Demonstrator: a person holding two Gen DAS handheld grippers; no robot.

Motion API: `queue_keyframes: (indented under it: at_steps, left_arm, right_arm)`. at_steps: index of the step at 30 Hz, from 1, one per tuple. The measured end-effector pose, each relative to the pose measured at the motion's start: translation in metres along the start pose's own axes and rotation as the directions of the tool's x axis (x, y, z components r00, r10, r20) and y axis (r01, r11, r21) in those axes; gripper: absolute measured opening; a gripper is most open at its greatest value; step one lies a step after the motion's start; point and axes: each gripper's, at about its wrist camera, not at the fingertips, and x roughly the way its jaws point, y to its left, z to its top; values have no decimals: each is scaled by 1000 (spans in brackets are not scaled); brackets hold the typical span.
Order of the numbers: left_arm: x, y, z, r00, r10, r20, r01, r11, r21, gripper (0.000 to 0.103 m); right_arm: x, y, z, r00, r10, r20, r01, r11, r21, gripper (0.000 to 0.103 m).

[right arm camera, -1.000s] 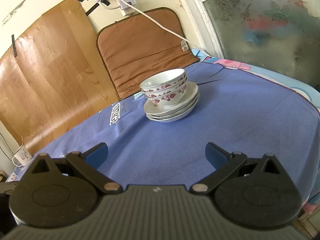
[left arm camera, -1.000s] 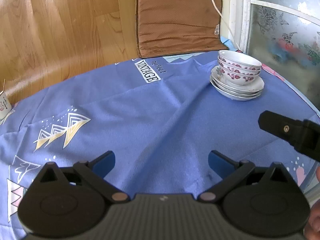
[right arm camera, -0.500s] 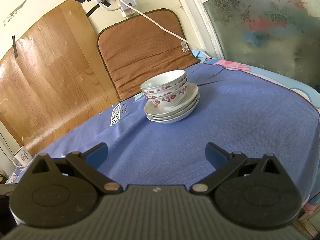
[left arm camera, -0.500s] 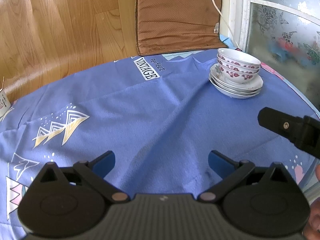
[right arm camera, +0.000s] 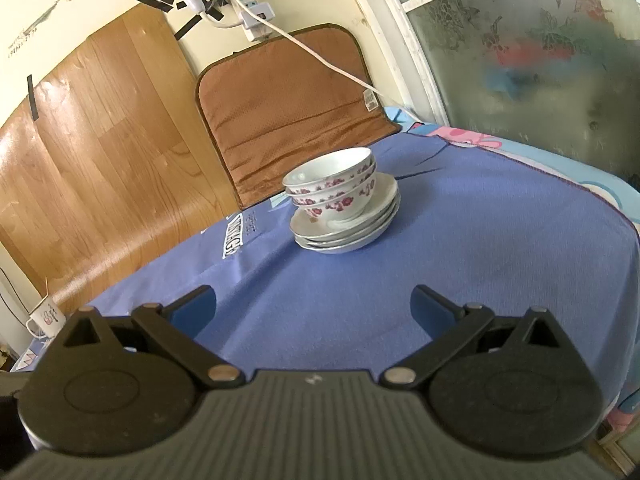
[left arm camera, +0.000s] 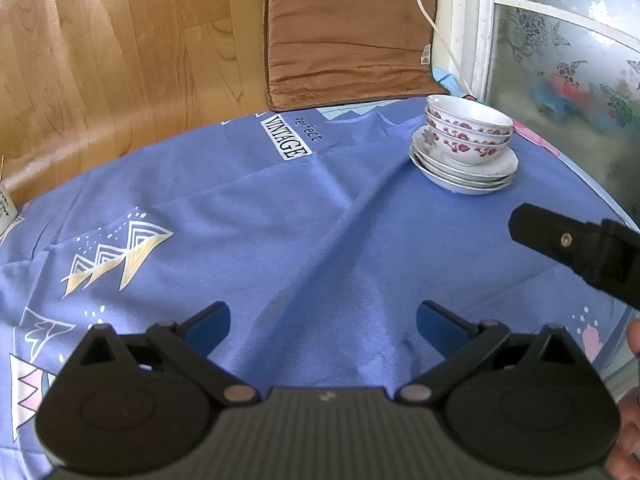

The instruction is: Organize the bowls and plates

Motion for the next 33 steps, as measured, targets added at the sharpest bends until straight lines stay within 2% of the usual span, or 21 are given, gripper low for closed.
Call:
queue_keyframes:
  at_steps: [6,13,33]
  left_arm:
    - [0,-2,0,1000,11,4,-11,1000,15,103]
    - [-5,-5,-1,994,92,63,-95,994,49,103]
    - [-5,-7,-3,998,43,47,-46,997,61,103]
  right_arm:
    - [0,0,0,1000,1,-2,-1,1000,2,103]
    - [0,0,-1,1000,2,-4,-2,1000,6,103]
    - [-1,-1,0,1000,2,-3,-2,1000,8,103]
